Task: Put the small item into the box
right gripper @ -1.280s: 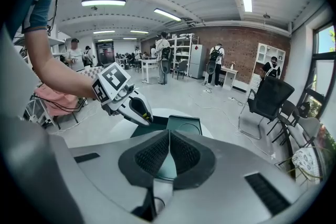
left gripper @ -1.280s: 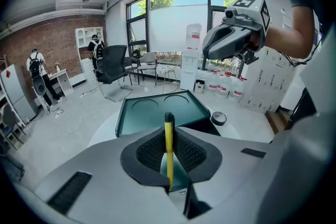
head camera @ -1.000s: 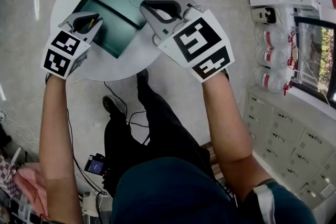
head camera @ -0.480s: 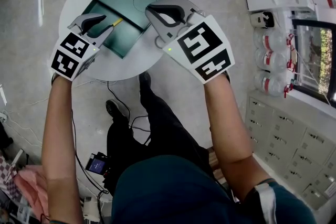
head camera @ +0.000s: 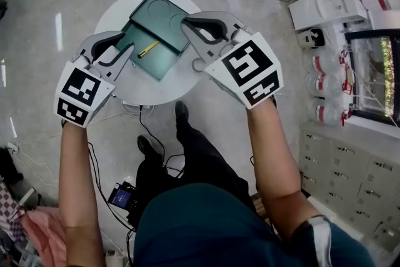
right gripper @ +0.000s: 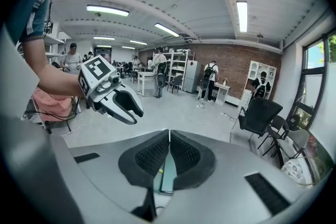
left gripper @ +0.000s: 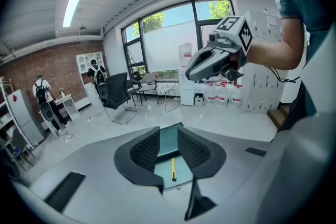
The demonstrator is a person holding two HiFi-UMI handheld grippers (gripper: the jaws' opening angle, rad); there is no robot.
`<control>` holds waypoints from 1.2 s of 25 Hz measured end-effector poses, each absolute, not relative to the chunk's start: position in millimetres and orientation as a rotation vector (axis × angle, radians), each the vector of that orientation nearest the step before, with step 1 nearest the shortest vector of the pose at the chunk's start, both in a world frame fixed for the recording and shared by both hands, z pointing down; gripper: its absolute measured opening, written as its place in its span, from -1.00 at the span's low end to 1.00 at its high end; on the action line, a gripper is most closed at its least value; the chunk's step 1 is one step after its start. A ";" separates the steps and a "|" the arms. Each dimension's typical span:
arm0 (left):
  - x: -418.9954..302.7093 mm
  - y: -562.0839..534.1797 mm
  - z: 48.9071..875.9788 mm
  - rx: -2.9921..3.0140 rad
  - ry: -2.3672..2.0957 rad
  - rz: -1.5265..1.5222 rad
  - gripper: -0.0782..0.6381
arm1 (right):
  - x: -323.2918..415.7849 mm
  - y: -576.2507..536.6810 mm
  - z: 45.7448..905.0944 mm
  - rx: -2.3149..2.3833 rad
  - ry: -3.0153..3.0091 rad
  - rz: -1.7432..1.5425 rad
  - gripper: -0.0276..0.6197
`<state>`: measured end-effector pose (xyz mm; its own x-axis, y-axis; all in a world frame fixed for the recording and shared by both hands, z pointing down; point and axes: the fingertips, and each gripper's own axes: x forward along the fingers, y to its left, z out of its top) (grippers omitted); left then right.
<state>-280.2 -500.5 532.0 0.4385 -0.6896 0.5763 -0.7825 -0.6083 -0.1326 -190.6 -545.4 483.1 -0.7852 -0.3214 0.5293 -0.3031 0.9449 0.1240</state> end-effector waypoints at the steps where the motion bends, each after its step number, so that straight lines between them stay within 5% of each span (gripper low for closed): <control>1: -282.5 -495.6 515.7 2.543 -1.328 0.888 -0.46 | -191.4 -541.5 471.7 0.445 -2.547 -0.031 -0.80; 6: -308.1 -456.8 423.9 2.605 -1.492 0.769 -0.66 | -206.7 -509.1 404.1 0.457 -2.644 -0.036 -0.80; 15: -347.1 -365.8 299.2 2.562 -1.747 0.543 -0.73 | -219.3 -440.6 301.6 0.487 -2.723 -0.122 -0.80; 30: -359.5 -265.2 230.9 2.588 -1.848 0.472 -0.73 | -221.4 -359.5 234.8 0.483 -2.749 -0.298 -0.80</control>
<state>-359.5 -265.2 230.9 0.2971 -0.9349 0.1941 -0.9134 -0.3375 -0.2275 -221.4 -359.5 234.8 -0.8869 -0.3626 0.2863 -0.2929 0.9205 0.2586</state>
